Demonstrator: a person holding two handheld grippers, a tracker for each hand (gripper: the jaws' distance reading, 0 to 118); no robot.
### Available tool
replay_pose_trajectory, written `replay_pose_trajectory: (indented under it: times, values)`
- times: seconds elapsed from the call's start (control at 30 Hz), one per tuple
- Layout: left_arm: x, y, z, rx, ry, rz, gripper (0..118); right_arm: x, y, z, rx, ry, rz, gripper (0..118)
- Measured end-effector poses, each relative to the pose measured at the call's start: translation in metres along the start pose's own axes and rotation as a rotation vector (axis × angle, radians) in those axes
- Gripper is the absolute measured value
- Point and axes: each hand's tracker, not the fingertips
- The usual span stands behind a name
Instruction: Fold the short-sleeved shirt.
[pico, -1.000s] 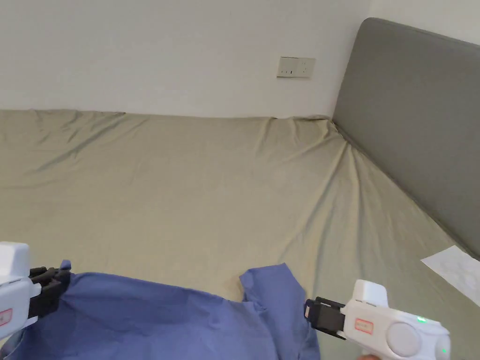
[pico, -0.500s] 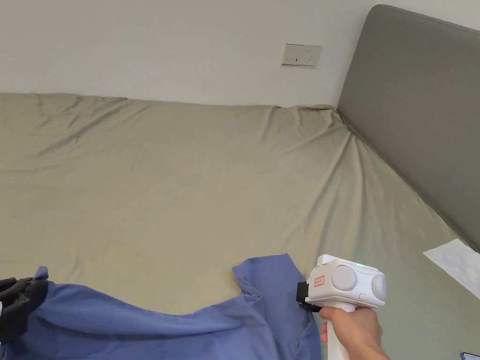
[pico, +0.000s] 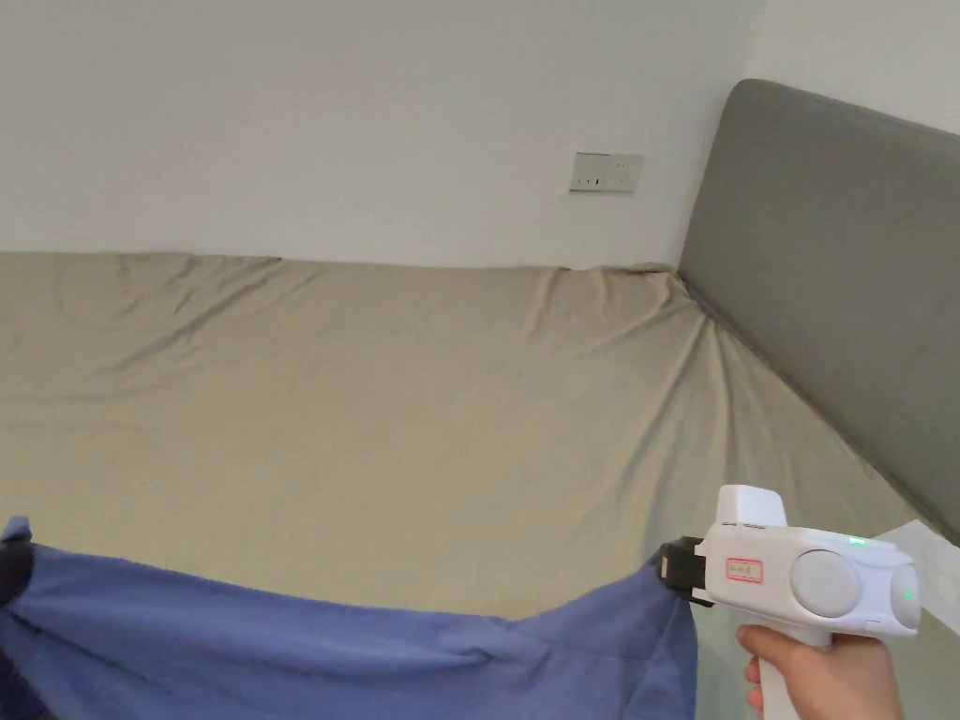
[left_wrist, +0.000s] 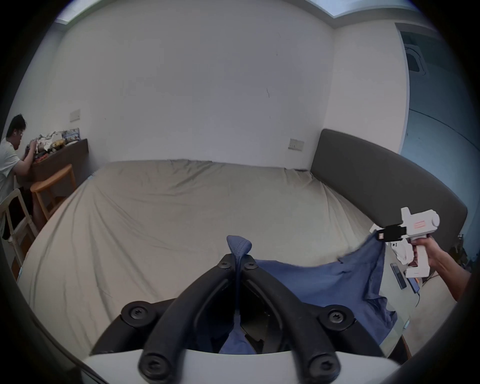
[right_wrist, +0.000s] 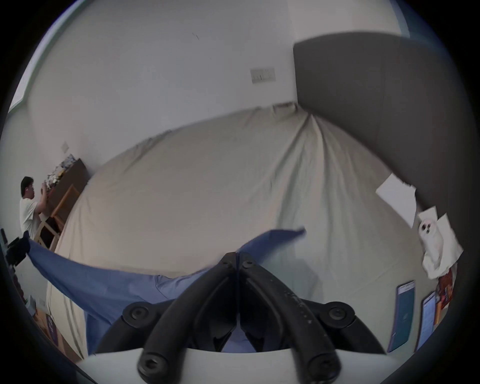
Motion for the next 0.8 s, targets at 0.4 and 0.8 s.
replay_pose_trajectory:
  times: [0.4, 0.8]
  values:
    - [-0.029, 0.047, 0.128, 0.208, 0.133, -0.004, 1, -0.03, 0.038, 0.195, 0.282, 0.127, 0.133, 1]
    - [-0.037, 0.11, 0.133, 0.271, 0.191, -0.061, 1, -0.067, 0.099, 0.216, 0.368, 0.123, 0.187, 1]
